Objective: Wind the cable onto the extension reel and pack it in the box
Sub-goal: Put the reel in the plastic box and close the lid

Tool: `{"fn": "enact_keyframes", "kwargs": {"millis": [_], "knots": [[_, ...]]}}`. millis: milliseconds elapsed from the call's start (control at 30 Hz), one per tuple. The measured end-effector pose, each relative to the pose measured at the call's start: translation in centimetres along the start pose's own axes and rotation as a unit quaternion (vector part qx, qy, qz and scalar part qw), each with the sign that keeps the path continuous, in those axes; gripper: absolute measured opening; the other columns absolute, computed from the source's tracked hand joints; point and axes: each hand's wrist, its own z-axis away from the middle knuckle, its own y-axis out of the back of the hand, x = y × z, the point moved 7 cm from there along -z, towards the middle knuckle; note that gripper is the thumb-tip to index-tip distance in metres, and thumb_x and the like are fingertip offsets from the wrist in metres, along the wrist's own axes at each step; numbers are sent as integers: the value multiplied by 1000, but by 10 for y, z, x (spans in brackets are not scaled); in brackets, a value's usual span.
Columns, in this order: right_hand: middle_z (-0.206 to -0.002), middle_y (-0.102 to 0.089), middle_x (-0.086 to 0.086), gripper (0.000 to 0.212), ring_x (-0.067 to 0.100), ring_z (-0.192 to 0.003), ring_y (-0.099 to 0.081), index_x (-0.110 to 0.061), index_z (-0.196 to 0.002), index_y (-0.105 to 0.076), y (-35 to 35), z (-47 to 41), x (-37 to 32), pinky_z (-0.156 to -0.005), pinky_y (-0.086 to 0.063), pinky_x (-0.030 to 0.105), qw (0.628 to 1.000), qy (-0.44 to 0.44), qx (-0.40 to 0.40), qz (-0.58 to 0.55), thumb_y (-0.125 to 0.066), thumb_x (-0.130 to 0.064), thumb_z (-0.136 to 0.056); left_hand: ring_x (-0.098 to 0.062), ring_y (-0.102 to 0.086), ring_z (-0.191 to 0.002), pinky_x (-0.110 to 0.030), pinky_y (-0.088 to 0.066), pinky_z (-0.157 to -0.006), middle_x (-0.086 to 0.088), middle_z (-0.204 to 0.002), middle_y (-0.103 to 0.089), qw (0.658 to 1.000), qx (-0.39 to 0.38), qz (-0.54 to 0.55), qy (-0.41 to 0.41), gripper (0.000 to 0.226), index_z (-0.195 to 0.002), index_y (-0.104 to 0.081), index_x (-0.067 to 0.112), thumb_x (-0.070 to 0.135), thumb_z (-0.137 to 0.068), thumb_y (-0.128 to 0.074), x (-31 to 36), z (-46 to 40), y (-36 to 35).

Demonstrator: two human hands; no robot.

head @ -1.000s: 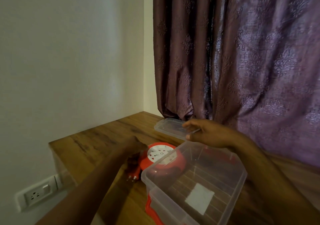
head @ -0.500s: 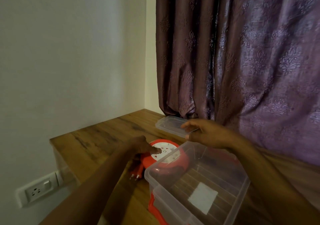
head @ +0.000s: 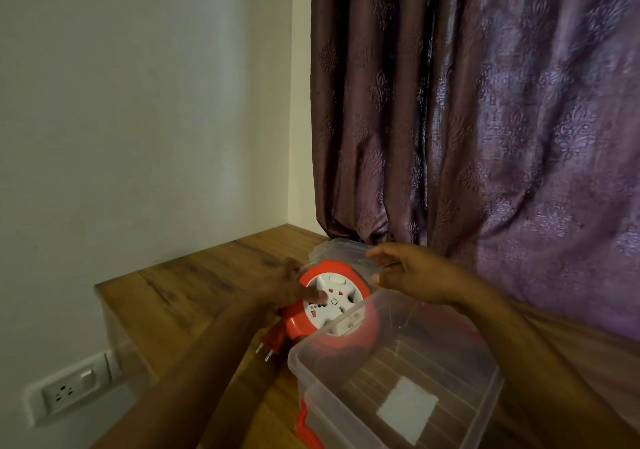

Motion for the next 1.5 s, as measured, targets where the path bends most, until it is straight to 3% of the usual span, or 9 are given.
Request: {"fn": "enact_keyframes", "kwargs": {"millis": [167,367,567,667,767,933,1133,1333,1500], "knots": [[-139,-49,2,56,11,-123,-49,-19,-138,-45,8,-1,5,-104,-42,35,999,-13,11,-27,-65,-23,-87,-40,-62,-108,-55,-55,-90,-19,-127,-57,994,19,103,-35,72,-130,-40,21,14,-73,-84,14,9,9],[-132,-54,2,54,11,-118,-53,-19,-138,-45,18,-1,2,-96,-47,33,991,-10,55,-118,-65,-26,-88,-33,-68,-85,-38,-60,-57,-15,-106,-66,979,59,175,-87,53,-112,-48,22,9,-74,-82,56,35,33],[-116,-64,8,56,20,-109,-62,-17,-136,-45,28,6,-7,-98,-48,47,971,3,50,-234,-66,-28,-85,-28,-73,-76,-35,-59,-52,-11,-102,-69,966,61,192,-163,65,-123,-47,22,10,-71,-84,108,77,43],[-105,-70,10,53,23,-94,-69,-16,-128,-52,44,16,-19,-82,-56,45,949,10,55,-311,-66,-29,-79,-21,-74,-64,-30,-57,-49,-9,-98,-70,959,57,206,-184,64,-123,-48,20,8,-71,-83,128,99,36],[-92,-74,4,34,14,-71,-69,-16,-116,-60,70,34,-29,-54,-56,30,959,30,58,-274,-62,-28,-85,-23,-74,-66,-31,-58,-50,-12,-97,-71,948,47,254,-186,60,-122,-49,17,5,-72,-81,136,116,18],[-93,-73,7,32,19,-76,-65,-26,-102,-68,110,68,-25,-63,-55,36,982,26,46,-181,-64,-42,-76,-24,-74,-66,-33,-58,-50,-15,-103,-70,927,13,334,-171,51,-112,-49,17,3,-74,-80,135,129,-31],[-101,-64,26,35,26,-78,-57,-17,-105,-66,113,74,-3,-67,-47,41,987,-22,5,-157,-67,-37,-76,-29,-73,-76,-38,-61,-62,-16,-99,-72,949,-22,278,-150,52,-112,-52,16,4,-71,-83,117,123,-68],[-104,-69,17,38,25,-85,-65,-23,-109,-65,83,61,7,-75,-51,48,984,-50,-91,-142,-73,-35,-74,-22,-73,-65,-30,-57,-53,-14,-96,-72,972,-16,190,-134,49,-113,-57,15,6,-73,-82,100,121,-71],[-89,-73,2,28,16,-79,-68,-22,-109,-64,68,50,9,-61,-55,30,982,-34,-122,-139,-71,-23,-83,-17,-73,-60,-26,-56,-47,-8,-92,-72,979,0,149,-135,48,-116,-56,20,10,-76,-81,91,122,-68]]}}
